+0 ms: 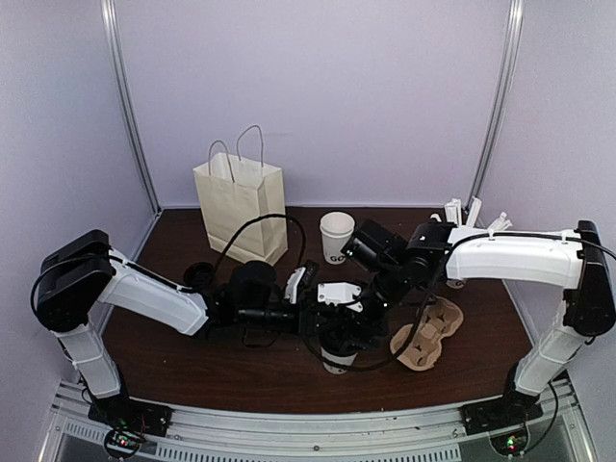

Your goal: Pack the takeout coffee

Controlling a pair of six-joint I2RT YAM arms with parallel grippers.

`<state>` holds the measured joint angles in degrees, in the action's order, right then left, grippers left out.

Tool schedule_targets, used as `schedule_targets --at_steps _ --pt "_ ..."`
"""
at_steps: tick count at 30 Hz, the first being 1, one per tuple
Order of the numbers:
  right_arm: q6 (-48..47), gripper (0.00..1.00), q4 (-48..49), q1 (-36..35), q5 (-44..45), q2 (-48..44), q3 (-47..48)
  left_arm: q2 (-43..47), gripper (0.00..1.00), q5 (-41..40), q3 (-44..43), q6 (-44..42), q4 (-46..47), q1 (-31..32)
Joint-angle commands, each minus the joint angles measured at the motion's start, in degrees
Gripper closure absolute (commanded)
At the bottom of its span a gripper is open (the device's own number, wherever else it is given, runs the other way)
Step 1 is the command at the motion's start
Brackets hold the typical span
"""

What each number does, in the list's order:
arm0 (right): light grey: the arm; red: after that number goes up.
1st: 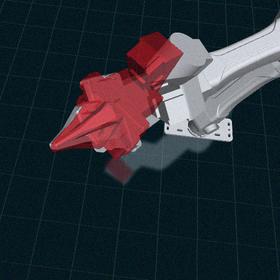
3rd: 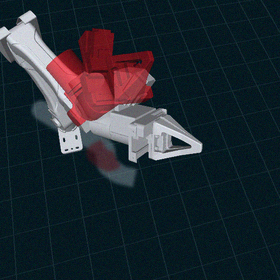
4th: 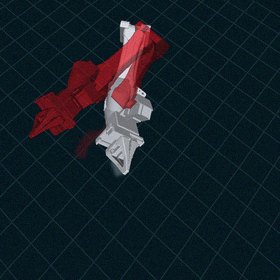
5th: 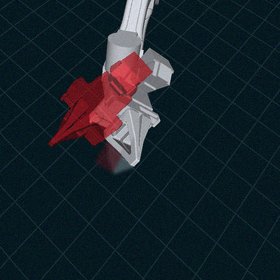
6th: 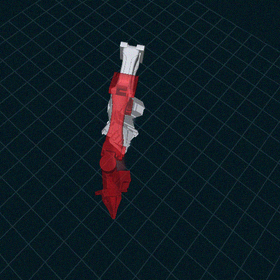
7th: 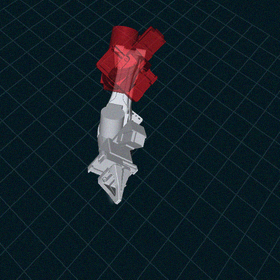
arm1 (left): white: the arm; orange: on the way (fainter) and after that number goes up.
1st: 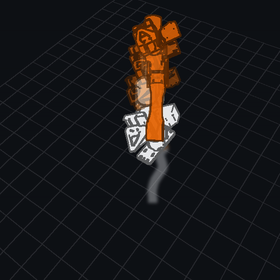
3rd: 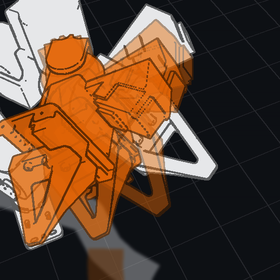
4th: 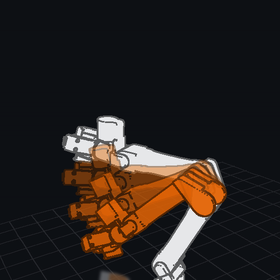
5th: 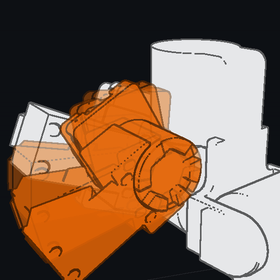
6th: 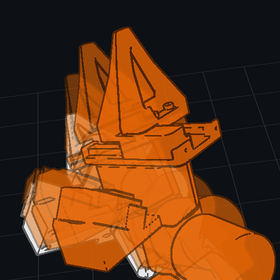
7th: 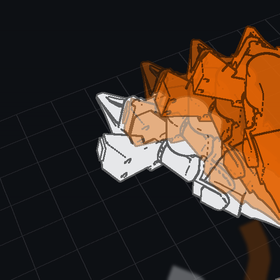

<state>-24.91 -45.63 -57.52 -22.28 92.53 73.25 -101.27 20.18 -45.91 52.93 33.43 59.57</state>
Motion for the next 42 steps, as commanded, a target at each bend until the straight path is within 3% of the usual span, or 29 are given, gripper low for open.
schedule_targets --at_steps 1,11,24,32,42 --pt "2.2 0.13 -1.8 -0.3 -0.9 1.7 2.2 -5.3 0.63 0.3 4.3 -1.3 -18.3 1.7" --pt "1.5 0.15 -1.1 -1.2 1.6 3.0 0.3 -5.3 0.63 0.3 4.8 -0.9 -18.0 1.7" --pt "-0.2 0.16 4.5 -5.3 9.7 3.3 -10.5 -6.0 0.64 0.0 6.4 1.3 -18.5 1.6" --pt "2.1 0.15 2.5 -4.4 6.3 -1.9 -6.3 -6.1 0.63 0.2 6.1 1.1 -18.6 1.5" --pt "5.5 0.19 -0.8 -2.3 0.4 0.3 -1.9 -6.4 0.63 0.8 5.3 0.6 -19.1 1.5"
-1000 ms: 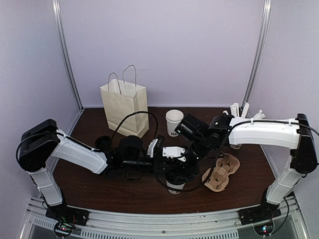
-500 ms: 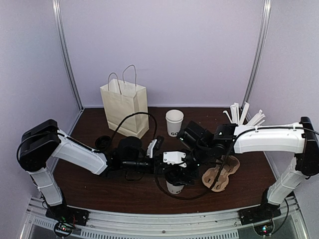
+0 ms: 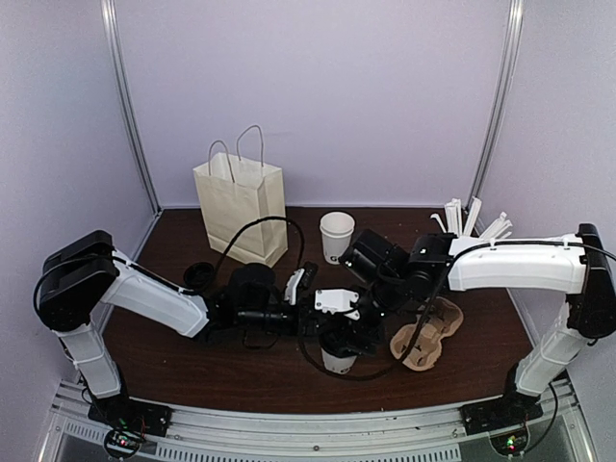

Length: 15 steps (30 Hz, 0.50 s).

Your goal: Pack the takeout coffee

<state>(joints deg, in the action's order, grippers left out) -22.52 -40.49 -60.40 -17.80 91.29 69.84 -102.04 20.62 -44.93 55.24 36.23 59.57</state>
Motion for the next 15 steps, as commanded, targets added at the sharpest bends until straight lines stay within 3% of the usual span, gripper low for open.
schedule_targets --at_steps 1,15 --pt "3.6 0.18 -6.2 0.9 -5.0 1.9 1.8 -5.6 0.64 0.4 4.4 -1.7 -21.9 1.5" --pt "1.4 0.18 -6.8 1.8 -4.9 2.2 0.7 -5.3 0.64 0.1 4.1 -2.1 -22.7 1.6"
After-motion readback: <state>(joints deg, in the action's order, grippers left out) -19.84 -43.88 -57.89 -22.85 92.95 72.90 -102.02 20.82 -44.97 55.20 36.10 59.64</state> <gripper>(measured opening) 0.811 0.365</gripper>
